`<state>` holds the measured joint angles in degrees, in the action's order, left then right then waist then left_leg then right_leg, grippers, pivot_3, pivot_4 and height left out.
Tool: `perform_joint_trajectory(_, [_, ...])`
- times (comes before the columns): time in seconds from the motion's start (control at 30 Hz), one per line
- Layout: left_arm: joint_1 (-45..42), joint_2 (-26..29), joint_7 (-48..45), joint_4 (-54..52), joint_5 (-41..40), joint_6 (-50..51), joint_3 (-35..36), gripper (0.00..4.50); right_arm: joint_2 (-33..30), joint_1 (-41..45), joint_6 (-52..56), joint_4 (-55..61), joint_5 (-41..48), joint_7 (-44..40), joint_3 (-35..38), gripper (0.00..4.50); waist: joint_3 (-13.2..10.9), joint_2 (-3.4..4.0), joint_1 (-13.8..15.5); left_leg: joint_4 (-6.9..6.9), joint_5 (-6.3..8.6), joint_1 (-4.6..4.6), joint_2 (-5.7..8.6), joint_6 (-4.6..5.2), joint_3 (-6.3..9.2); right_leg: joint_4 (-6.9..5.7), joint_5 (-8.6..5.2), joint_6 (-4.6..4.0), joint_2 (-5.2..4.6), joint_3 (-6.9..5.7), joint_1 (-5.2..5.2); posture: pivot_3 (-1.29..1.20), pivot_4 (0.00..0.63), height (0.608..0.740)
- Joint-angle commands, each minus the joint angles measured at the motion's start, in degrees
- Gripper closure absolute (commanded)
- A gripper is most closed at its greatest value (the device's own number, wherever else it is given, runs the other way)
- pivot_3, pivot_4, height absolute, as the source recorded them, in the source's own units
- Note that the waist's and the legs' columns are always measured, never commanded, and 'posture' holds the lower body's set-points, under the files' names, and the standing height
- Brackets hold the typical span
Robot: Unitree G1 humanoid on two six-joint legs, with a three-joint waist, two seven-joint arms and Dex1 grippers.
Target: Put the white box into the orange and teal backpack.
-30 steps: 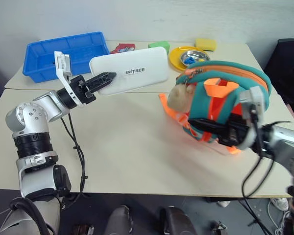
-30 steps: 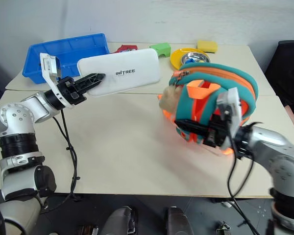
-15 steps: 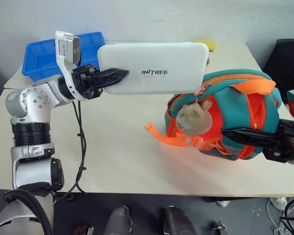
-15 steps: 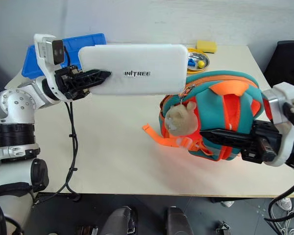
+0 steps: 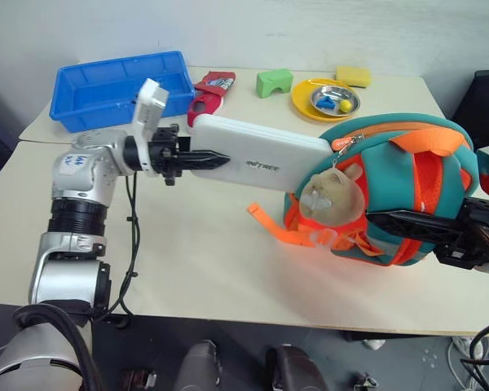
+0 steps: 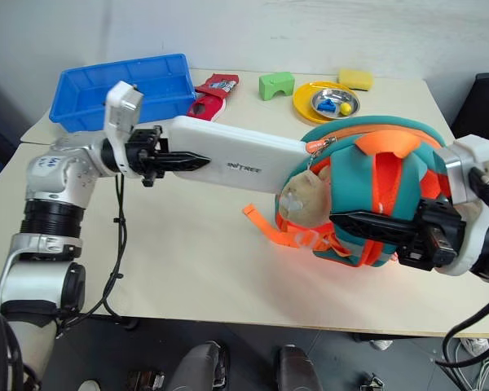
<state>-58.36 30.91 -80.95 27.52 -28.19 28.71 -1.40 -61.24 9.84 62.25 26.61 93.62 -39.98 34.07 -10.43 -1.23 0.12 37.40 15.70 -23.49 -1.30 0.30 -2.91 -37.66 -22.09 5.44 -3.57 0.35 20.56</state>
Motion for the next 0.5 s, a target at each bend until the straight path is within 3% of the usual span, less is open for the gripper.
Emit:
perform_joint_trajectory(0.03, [-3.6, -5.52, -1.88, -3.37, 1.14, -0.62, -4.81, 3.24, 1.32, 1.1, -3.35, 0.82, -3.15, -0.07, -1.73, 4.47, -0.01, -0.02, 0.1, 0.02, 0.01, 0.0, 0.01, 0.02, 0.0, -0.01, 0.0, 0.0, 0.0, 0.0, 0.0, 0.0, 0.15, 0.74])
perform_joint_trajectory(0.17, [-6.76, -13.68, 3.94, -1.12, 3.34, -1.81, -5.95, 3.24, 2.67, 0.1, -4.44, 2.22, -4.95, -1.31, -2.95, 4.47, -0.03, -0.04, 0.23, 0.06, 0.0, -0.11, 0.06, 0.02, 0.04, -0.03, 0.0, 0.0, 0.0, -0.01, 0.06, 0.0, 0.15, 0.74])
perform_joint_trajectory(0.3, [-8.21, -23.55, 15.94, 3.79, 12.58, -9.6, -10.51, 3.24, 4.22, 0.98, -6.17, 2.96, -5.02, 0.54, -4.33, 4.47, -0.04, -0.07, 0.49, 0.12, -0.01, -0.16, 0.06, 0.02, 0.05, -0.06, 0.02, 0.03, 0.01, -0.03, 0.05, 0.0, 0.15, 0.74])
perform_joint_trajectory(0.33, [-8.02, -24.99, 18.24, 4.6, 14.69, -10.89, -11.62, 2.51, 4.47, 1.01, -6.47, 3.16, -5.07, 0.88, -4.49, 4.5, -0.04, -0.07, 0.65, 0.15, -0.01, -0.16, 0.08, 0.02, 0.04, -0.01, 0.02, 0.05, 0.0, -0.02, 0.05, 0.0, 0.15, 0.74])
perform_joint_trajectory(0.4, [-6.9, -26.86, 20.68, 4.31, 16.58, -11.24, -12.66, 1.93, 4.97, 0.86, -7.01, 3.67, -5.24, 1.85, -4.88, 4.5, -0.06, -0.09, 0.36, 0.18, 0.0, -0.14, 0.06, 0.03, 0.03, 0.02, 0.03, 0.05, 0.01, 0.0, 0.05, 0.0, 0.15, 0.74])
perform_joint_trajectory(0.5, [-4.31, -24.72, 20.24, -0.23, 15.99, -8.78, -11.81, 0.99, 5.6, -0.65, -7.53, 4.88, -5.43, 2.95, -4.39, 4.5, -0.05, -0.09, -0.24, 0.11, 0.0, -0.02, 0.03, 0.04, 0.03, -0.08, 0.03, 0.05, 0.06, 0.03, 0.04, 0.0, 0.15, 0.74])
